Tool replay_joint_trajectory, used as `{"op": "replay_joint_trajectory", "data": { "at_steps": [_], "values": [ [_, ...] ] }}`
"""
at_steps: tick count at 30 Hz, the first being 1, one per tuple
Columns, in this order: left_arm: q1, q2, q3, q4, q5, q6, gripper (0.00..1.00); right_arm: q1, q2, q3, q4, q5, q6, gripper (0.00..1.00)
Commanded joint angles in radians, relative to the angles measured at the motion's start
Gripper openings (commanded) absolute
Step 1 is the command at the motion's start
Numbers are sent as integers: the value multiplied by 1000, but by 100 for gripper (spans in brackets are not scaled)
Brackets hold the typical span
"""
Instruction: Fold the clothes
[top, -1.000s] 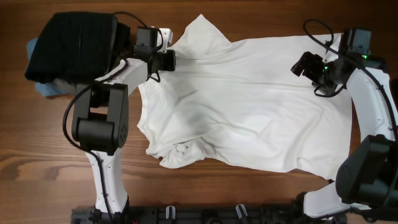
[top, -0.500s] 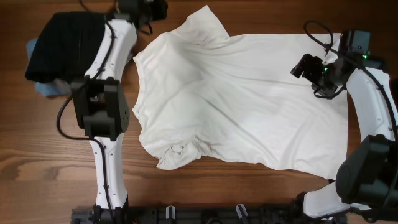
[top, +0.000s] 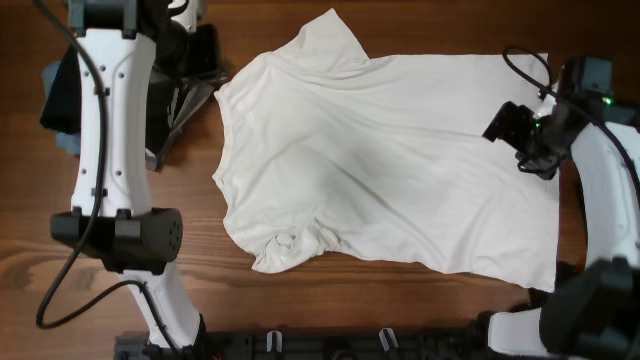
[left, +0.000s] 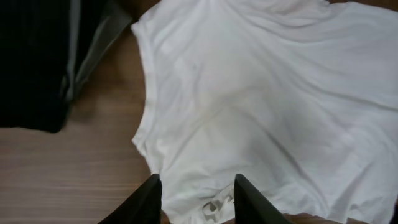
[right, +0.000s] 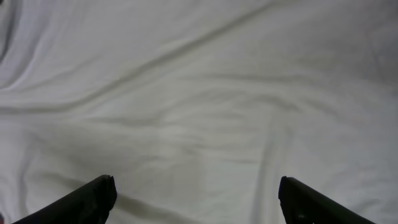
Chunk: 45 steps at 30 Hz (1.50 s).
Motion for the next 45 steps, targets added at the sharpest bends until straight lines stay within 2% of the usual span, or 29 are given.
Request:
{"op": "replay_joint_trajectory", "data": {
  "at_steps": [1,2,4,7,10,13,15,17,19,21,22,23,24,30,32,34,35,36,37,38,40,45],
  "values": [
    [-1,-42,-86,-5,-84,-113,43,3,-83,-1,-64,-41,5,92],
    [0,-42,-119,-5,-83,-122,47,3,-83,-2,-95,-28,22,94],
    [7,-42,-203,-5,-83,-125,47,2,-79,-21,-104,6,32,98],
    [23,-42,-384,38,-83,-137,47,-5,-79,-90,-44,34,40,98],
    [30,-42,-621,204,-82,-137,50,-4,-79,-152,49,6,8,98],
    [30,-41,-845,389,-82,-134,64,-4,-79,-161,81,-1,4,98],
    [30,-41,-962,510,-76,-60,69,-4,-79,-161,94,-1,5,98],
    [34,-41,-1070,622,-76,-30,69,-4,-79,-161,104,-1,5,98],
    [43,-41,-1145,692,-75,-31,64,-4,-79,-161,104,-1,5,98],
    [54,-40,-1207,757,-75,-31,53,-4,-79,-161,108,-1,13,98],
    [58,-40,-1231,793,-75,-31,44,-4,-79,-161,114,-1,12,98],
    [59,-40,-1253,824,-75,-32,21,-4,-79,-161,119,-1,13,98],
    [60,-40,-1258,835,-76,-31,4,-4,-79,-161,121,-1,15,98],
    [167,-42,-1166,967,-219,-35,4,-4,-79,-161,154,-1,15,98],
    [235,-42,-1107,1008,-190,-35,4,-4,-79,-161,161,-1,15,98],
    [281,-42,-1049,1010,-88,-31,4,-4,-79,-161,164,-1,15,98],
    [295,-42,-1027,1009,-34,-31,15,-4,-79,-161,166,-1,15,98],
    [301,-42,-1012,1002,10,-31,48,-4,-79,-161,165,-1,15,98],
    [301,-42,-1006,991,24,-31,70,-4,-79,-162,163,0,15,98],
    [301,-42,-1003,970,22,-28,74,-4,-79,-162,159,0,15,98],
    [298,-51,-988,890,23,8,75,-4,-79,-162,142,0,14,99],
    [282,-145,-918,602,81,48,73,-4,-79,-162,109,0,45,99]
  ]
}}
